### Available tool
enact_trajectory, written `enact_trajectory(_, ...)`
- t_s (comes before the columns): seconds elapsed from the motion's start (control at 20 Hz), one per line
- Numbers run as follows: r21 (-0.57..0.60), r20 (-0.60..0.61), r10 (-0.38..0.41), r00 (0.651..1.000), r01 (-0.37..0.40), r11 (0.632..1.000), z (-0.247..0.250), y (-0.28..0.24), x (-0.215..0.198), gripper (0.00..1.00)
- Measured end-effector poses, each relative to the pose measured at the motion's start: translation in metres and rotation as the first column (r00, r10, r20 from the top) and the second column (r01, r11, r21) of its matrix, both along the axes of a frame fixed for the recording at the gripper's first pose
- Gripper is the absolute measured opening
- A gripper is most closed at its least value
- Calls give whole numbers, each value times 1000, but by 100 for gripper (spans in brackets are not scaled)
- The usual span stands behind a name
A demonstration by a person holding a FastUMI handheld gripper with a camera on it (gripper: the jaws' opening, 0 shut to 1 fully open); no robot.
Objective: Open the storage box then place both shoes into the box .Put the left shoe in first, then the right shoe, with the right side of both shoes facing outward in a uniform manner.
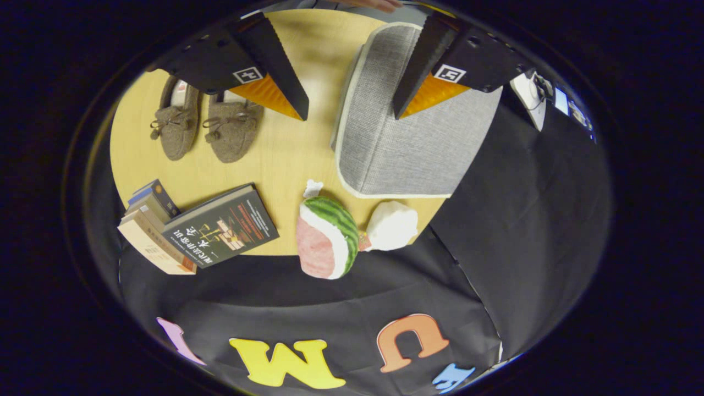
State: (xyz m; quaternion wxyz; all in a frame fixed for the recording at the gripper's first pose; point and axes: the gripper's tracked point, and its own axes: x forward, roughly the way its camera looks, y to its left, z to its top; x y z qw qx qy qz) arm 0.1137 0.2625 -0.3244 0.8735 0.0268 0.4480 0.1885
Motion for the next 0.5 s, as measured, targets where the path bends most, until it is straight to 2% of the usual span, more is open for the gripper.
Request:
enact_trajectory(0.15, 80, -83, -11, 996, 18, 997, -6, 9, 3, 96)
enact_trajectory(0.4, 224, -256, 1, 967, 59, 973, -13, 20, 1, 93)
enact_trajectory(0.45, 237, -284, -6, 959, 76, 969, -16, 22, -1, 88)
enact_trajectory(0.5, 232, -320, -7, 947, 86, 969, -21, 22, -4, 77)
